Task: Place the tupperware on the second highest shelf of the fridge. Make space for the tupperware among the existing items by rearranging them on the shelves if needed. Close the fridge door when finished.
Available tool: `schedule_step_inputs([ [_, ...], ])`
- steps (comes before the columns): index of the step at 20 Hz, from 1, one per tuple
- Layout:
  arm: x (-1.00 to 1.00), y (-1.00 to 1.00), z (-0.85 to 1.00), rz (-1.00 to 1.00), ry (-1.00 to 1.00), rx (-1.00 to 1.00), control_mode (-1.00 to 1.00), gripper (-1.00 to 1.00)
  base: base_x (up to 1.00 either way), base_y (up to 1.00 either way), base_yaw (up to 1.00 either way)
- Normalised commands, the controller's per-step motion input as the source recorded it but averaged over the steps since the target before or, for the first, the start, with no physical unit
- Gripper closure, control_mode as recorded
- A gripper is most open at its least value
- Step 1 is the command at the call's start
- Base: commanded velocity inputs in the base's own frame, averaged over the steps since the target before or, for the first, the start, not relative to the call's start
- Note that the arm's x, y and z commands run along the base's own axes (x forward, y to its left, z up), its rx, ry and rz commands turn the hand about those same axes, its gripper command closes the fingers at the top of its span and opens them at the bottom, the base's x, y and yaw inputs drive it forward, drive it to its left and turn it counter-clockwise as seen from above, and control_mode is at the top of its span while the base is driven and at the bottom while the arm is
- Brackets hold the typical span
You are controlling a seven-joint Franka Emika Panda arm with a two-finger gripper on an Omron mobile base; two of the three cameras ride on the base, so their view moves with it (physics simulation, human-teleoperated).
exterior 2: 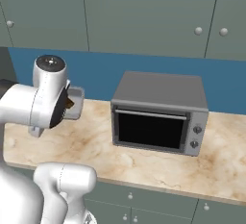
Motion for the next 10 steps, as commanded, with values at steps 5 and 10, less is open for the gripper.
schedule_step_inputs([
  [5, 0.19, 0.00, 0.00, 0.00, 0.00, 0.00, -1.00, 1.00, 0.00, 0.00, 0.00],
  [10, 0.04, 0.00, 0.00, 0.00, 0.00, 0.00, 1.00, 1.00, 0.00, 0.00, 0.00],
])
